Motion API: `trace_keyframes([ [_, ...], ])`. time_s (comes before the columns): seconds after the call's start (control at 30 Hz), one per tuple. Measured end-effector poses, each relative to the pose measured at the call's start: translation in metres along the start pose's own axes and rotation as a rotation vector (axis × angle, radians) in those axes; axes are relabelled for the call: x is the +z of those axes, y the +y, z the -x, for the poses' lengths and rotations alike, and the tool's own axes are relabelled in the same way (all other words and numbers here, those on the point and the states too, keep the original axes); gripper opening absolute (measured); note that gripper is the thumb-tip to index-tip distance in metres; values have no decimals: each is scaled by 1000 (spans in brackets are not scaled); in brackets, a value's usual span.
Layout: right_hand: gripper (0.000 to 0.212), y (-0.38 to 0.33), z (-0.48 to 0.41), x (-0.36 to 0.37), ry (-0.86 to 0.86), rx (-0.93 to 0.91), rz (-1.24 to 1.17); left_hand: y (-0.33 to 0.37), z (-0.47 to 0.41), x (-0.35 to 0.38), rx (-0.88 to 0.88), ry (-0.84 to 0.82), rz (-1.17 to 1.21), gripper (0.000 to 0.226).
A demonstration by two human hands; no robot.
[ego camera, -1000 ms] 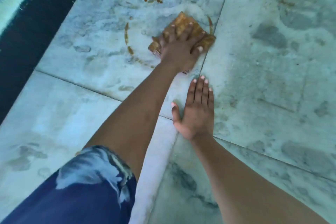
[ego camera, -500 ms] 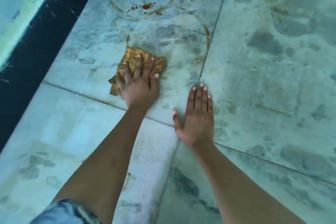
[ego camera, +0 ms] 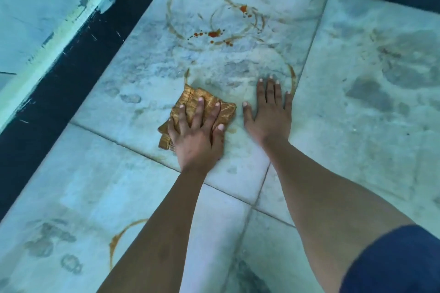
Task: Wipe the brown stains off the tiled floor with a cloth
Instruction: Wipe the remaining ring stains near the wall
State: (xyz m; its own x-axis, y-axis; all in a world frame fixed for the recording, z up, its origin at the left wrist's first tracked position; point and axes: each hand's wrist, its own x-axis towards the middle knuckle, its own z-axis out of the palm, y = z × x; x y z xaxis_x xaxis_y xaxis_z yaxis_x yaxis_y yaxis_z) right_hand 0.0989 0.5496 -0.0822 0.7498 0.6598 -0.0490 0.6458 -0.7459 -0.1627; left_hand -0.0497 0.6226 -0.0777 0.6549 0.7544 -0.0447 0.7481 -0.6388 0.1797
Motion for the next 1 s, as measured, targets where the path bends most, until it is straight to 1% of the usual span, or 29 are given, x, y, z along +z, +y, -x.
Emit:
trace_keyframes([
  [0.07,68,0,1,1,-9,-3,11,1,3,0,-25,3,15,56],
  [0.13,69,1,1,0,2,-10,-1,4,3,-2,-35,-35,-25,55],
  [0.23,69,1,-1,1,-8,-19,-2,-7,-37,-11,-75,-81,-58,50],
  [0.3,69,2,-1,5,18,-24,-6,-21,-87,-19,-173,-81,7,47],
  [0.4,71,4,-2,9,52,-11,-16,-30,-164,-29,-391,-69,119,49],
  [0.47,72,2,-2,10,77,-12,-22,-19,-205,-36,-448,-81,172,49],
  [0.5,72,1,-1,10,82,-16,-24,-10,-218,-39,-417,-107,184,49],
  [0.53,73,1,-1,9,79,-19,-20,1,-227,-41,-335,-139,187,49],
  [0.63,73,2,-2,7,45,-21,5,37,-221,-40,37,-230,135,48],
  [0.7,73,1,-1,6,54,-17,-2,36,-192,-29,204,-204,40,48],
  [0.73,73,1,0,6,57,-12,-8,25,-179,-23,242,-164,6,48],
  [0.77,73,0,0,6,59,-9,-14,11,-171,-22,236,-124,-11,48],
  [0.8,73,1,0,6,55,-7,-20,-4,-172,-23,189,-94,-13,48],
  [0.87,73,1,0,5,36,-16,-25,-25,-195,-29,-19,-83,11,48],
  [0.93,73,2,-1,4,9,-19,-22,-22,-225,-38,-206,-97,94,48],
  [0.97,72,3,-1,5,4,-18,-21,-12,-237,-40,-239,-104,126,48],
  [1.0,72,2,0,4,8,-19,-22,2,-244,-38,-231,-117,136,48],
])
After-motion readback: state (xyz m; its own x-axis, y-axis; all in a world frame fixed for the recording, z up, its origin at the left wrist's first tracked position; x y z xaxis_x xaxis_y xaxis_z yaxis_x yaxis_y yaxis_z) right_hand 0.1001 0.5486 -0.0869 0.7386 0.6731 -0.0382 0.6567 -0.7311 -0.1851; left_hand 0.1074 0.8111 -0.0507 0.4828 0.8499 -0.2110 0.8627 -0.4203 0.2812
